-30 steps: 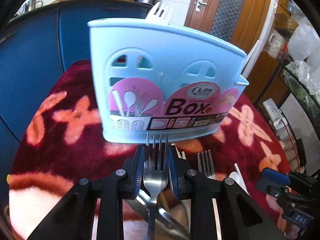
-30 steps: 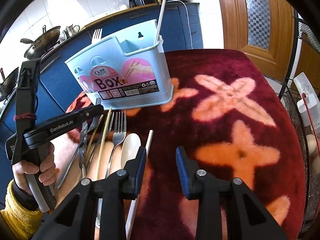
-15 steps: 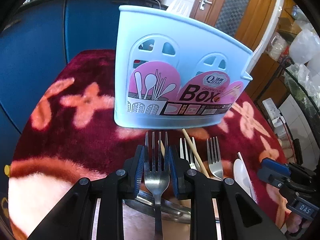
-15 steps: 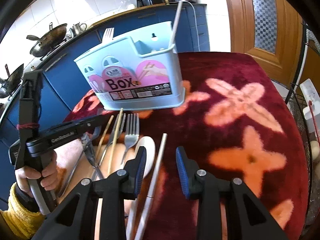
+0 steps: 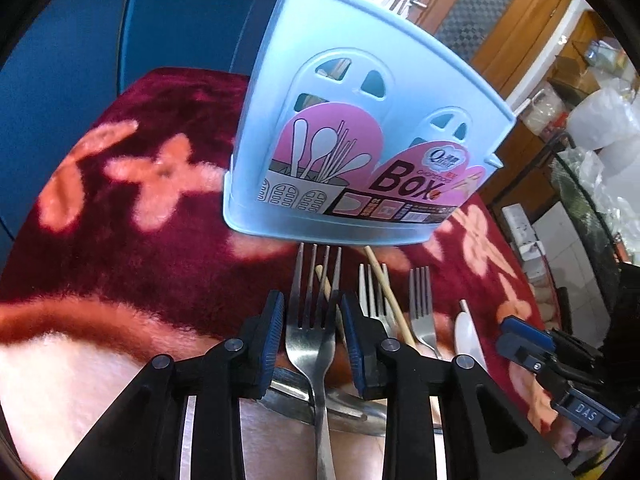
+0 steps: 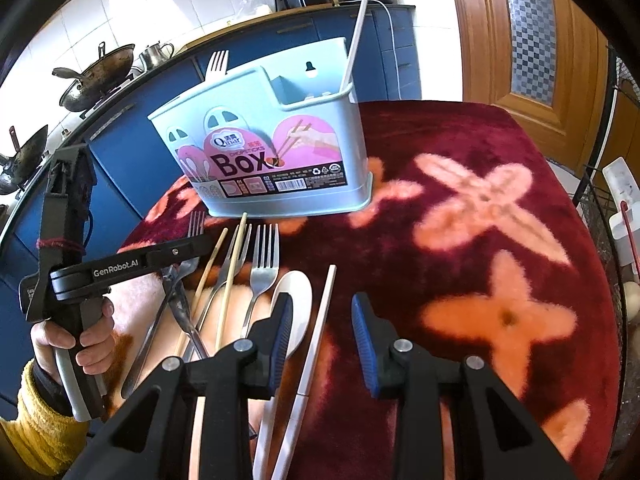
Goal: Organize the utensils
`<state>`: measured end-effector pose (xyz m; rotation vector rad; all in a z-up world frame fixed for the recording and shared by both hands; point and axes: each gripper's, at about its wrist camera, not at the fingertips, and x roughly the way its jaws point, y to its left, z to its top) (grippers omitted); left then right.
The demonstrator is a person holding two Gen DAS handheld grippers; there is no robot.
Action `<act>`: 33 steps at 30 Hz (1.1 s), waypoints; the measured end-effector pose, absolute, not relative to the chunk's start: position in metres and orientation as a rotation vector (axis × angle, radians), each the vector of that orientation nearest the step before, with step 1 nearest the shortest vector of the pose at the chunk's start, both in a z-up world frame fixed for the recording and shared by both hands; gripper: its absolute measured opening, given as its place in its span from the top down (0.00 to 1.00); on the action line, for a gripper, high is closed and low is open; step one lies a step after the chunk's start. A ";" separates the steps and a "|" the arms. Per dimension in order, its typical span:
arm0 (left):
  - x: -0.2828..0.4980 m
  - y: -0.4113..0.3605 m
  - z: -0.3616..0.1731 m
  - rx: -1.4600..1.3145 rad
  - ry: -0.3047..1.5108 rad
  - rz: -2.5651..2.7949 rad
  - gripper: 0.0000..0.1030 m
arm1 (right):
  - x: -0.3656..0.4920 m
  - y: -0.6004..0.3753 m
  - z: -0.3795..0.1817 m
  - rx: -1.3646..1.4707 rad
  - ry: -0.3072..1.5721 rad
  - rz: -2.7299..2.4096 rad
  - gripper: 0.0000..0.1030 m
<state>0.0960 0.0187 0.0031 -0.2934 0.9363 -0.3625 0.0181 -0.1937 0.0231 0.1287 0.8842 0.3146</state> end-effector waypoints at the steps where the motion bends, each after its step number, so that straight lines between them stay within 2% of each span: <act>1: 0.095 0.019 0.004 -0.303 0.932 -0.379 0.71 | 0.018 -0.194 0.024 0.126 0.883 0.315 0.67; 3: 0.093 0.021 0.004 -0.311 0.924 -0.394 0.85 | 0.017 -0.194 0.024 0.124 0.880 0.315 0.67; 9: 0.086 0.020 0.008 -0.262 0.892 -0.396 0.95 | 0.016 -0.191 0.026 0.118 0.874 0.318 0.67; 16: 0.088 0.011 0.009 -0.205 0.898 -0.383 0.95 | 0.015 -0.188 0.030 0.110 0.862 0.321 0.67; 22: 0.092 0.013 0.001 -0.234 0.936 -0.383 0.88 | 0.014 -0.187 0.030 0.108 0.861 0.321 0.67; 25: 0.089 0.014 0.002 -0.242 0.912 -0.385 0.90 | 0.015 -0.188 0.028 0.111 0.865 0.313 0.67; 29: 0.082 0.018 0.012 -0.256 0.872 -0.378 0.98 | 0.016 -0.191 0.026 0.119 0.871 0.304 0.67; 33: 0.075 0.021 0.023 -0.257 0.835 -0.364 0.99 | 0.015 -0.188 0.027 0.115 0.867 0.311 0.67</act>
